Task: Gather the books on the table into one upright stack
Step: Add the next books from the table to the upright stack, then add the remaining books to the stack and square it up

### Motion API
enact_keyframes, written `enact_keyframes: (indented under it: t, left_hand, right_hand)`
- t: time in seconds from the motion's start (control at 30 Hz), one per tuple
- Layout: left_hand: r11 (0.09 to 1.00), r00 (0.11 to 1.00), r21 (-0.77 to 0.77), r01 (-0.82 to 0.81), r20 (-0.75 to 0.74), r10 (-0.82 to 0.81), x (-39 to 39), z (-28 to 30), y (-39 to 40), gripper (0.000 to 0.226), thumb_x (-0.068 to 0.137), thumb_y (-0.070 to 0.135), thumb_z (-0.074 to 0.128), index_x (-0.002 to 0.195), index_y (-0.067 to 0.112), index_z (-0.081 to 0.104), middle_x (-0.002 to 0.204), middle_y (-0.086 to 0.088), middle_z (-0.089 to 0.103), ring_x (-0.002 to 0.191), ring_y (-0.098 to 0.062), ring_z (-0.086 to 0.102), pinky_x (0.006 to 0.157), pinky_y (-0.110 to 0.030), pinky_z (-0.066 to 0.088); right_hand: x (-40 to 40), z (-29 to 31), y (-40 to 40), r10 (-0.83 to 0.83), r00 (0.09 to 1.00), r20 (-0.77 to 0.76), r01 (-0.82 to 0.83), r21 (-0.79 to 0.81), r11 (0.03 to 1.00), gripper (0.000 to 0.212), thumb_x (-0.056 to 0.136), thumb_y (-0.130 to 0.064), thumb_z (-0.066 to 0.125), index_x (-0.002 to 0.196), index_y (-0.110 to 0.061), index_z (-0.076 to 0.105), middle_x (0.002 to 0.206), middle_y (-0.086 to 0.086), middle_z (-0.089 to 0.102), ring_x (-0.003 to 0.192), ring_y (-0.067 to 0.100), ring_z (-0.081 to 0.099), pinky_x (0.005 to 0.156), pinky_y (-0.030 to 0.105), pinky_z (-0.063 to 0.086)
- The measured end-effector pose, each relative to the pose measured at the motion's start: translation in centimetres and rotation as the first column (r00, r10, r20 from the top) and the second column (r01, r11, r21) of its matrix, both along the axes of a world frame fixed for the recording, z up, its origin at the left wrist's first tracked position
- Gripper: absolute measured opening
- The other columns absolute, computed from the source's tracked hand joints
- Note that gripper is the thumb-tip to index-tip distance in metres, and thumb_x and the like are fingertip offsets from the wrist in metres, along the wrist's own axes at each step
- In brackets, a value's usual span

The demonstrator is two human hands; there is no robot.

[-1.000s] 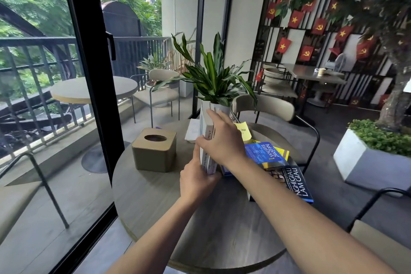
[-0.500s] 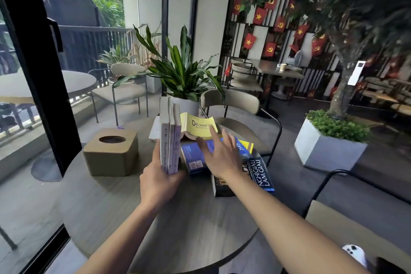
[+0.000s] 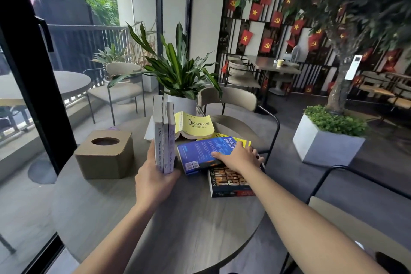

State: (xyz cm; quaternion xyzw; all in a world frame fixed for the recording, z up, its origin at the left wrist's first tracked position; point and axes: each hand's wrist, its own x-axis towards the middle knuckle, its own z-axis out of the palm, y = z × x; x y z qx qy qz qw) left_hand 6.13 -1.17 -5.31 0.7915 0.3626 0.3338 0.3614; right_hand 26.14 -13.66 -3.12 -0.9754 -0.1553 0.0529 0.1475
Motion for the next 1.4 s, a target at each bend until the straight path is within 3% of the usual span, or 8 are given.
enact_keyframes:
  t: [0.13,0.3,0.47,0.63,0.83,1.03,1.23,1.4]
  left_hand:
    - [1.000,1.000,-0.008,0.004,0.005,-0.004,-0.1,0.0,0.0,0.080,0.072,0.021,0.074,0.143,0.032,0.038,0.088,0.002,0.062,0.079,-0.028,0.054,0.069,-0.034,0.043]
    - [1.000,1.000,-0.031,0.004,0.007,-0.004,-0.2,0.2,-0.1,0.080,0.072,0.025,0.074,0.144,0.033,0.038,0.090,0.001,0.065,0.082,-0.030,0.060,0.071,-0.035,0.048]
    - [0.999,1.000,-0.039,0.001,-0.009,-0.001,-0.3,0.5,-0.3,0.084,0.072,0.029,0.075,0.146,0.033,0.036,0.092,0.002,0.065,0.088,-0.033,0.063,0.071,-0.035,0.050]
    - [0.999,1.000,-0.045,-0.006,-0.011,0.005,-0.3,0.2,-0.2,0.088,0.071,0.031,0.075,0.148,0.036,0.032,0.101,-0.005,0.071,0.090,-0.035,0.065,0.077,-0.039,0.055]
    - [1.000,0.999,-0.020,0.024,-0.044,-0.025,-0.6,-0.3,0.2,0.083,0.077,0.039,0.071,0.149,0.035,0.032,0.110,-0.003,0.072,0.098,-0.032,0.066,0.076,-0.034,0.050]
    - [0.994,0.995,-0.056,0.090,-0.047,-0.092,-1.4,-0.2,-0.2,0.101,0.064,0.086,0.036,0.152,0.038,0.028,0.123,0.001,0.068,0.111,-0.030,0.062,0.082,-0.034,0.043]
    - [0.991,0.992,-0.036,0.127,-0.017,-0.128,-1.5,1.2,-0.5,0.113,0.052,0.091,0.063,0.148,0.044,0.026,0.122,0.013,0.066,0.108,-0.017,0.065,0.091,-0.043,0.054]
    - [0.999,0.999,-0.018,0.028,-0.026,-0.028,-0.9,0.8,-1.1,0.111,0.053,0.065,0.077,0.149,0.041,0.025,0.116,0.012,0.068,0.102,-0.017,0.066,0.082,-0.037,0.055]
  right_hand:
    - [0.3,0.1,0.0,-0.047,0.999,-0.016,0.048,0.084,0.995,0.115,0.053,-0.090,0.057,0.139,-0.016,0.039,0.145,0.012,0.045,0.136,0.035,0.034,0.106,0.053,0.023]
    - [-0.7,0.6,0.3,-0.122,0.983,0.139,0.090,0.217,0.972,0.088,0.059,-0.075,0.070,0.122,-0.017,0.053,0.127,0.008,0.059,0.122,0.030,0.049,0.096,0.044,0.030]
    - [-2.3,3.1,0.7,-0.065,0.977,0.203,-0.052,0.523,0.851,0.051,0.080,-0.035,0.073,0.124,-0.014,0.057,0.118,0.012,0.059,0.109,0.030,0.056,0.087,0.035,0.041]
    - [-5.6,6.8,1.8,0.022,0.919,0.394,-0.271,0.589,0.761,0.043,0.089,-0.019,0.058,0.131,-0.013,0.057,0.113,0.010,0.057,0.106,0.029,0.055,0.085,0.033,0.042]
    - [-8.9,8.2,3.1,0.230,0.852,0.470,-0.483,0.538,0.691,0.038,0.094,-0.023,0.054,0.131,-0.016,0.057,0.123,0.007,0.059,0.112,0.025,0.056,0.092,0.033,0.043]
    - [-10.5,8.7,4.3,0.343,0.833,0.435,-0.547,0.549,0.632,0.037,0.095,-0.021,0.050,0.131,-0.014,0.057,0.122,0.009,0.059,0.117,0.022,0.053,0.099,0.035,0.043]
    - [-11.1,9.4,4.9,0.418,0.857,0.302,-0.509,0.629,0.588,0.043,0.100,-0.043,0.034,0.122,-0.017,0.061,0.119,0.010,0.059,0.117,0.022,0.050,0.088,0.031,0.037]
    - [-11.8,10.2,5.3,0.500,0.828,0.256,-0.554,0.518,0.652,0.078,0.083,-0.072,0.048,0.147,-0.030,0.034,0.138,0.009,0.046,0.126,0.025,0.046,0.086,0.030,0.032]
